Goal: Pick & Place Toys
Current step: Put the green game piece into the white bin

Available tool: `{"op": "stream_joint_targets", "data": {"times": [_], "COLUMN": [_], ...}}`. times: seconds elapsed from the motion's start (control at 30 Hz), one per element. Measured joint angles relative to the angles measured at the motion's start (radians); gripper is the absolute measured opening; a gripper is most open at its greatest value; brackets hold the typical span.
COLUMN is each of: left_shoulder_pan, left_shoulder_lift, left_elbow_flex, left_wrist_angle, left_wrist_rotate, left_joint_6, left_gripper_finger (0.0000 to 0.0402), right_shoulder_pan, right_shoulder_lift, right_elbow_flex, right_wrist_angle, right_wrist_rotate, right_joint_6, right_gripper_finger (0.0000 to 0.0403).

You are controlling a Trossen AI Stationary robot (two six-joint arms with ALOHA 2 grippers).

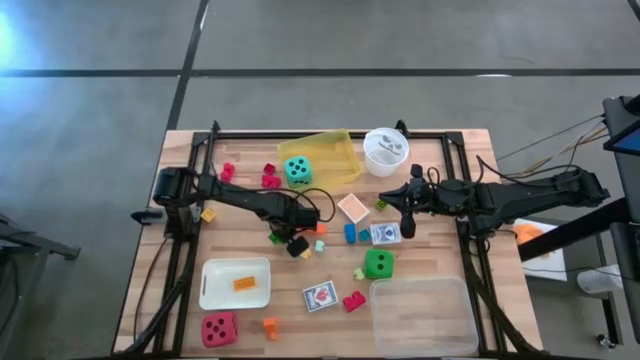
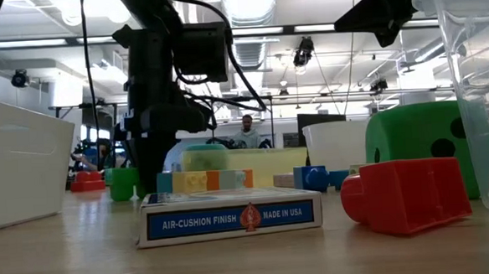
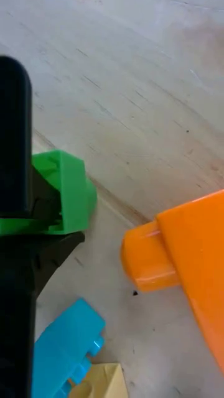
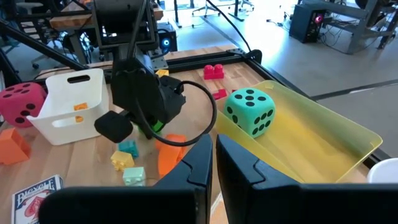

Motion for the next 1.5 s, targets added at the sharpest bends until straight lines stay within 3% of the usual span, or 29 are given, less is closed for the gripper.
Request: {"op": "stream_joint_targets", "data": {"times": [0.47,0.83,1.13,1.5], "left_shoulder_pan": [0.000,-0.004,-0.011,-0.072], "left_shoulder_lift": [-0.092,-0.296,-0.465,-0.483], "left_elbow_flex": [-0.001,0.000,0.066,0.241], "left_wrist_angle": [-0.015,-0.096,-0.329,-0.538], "left_wrist_rotate": [0.015,0.023,0.019,0.019], "left_joint_6": [-0.027,-0.055,-0.169,-0.188], "left_gripper_finger": [0.0003,0.0003,0.0002,0.0002], "right_shoulder_pan": [0.000,0.000,0.000,0.000], "right_shoulder_lift": [0.000,0.000,0.000,0.000], "right_elbow_flex": [0.000,0.000,0.000,0.000], "right_wrist_angle": [0.000,0.000,0.000,0.000], "right_wrist_rotate": [0.000,0.000,0.000,0.000], "right_joint_6": [0.000,0.001,0.000,0.001], "right_gripper_finger": [0.0020,0.0020,0.0020,0.0020]}}
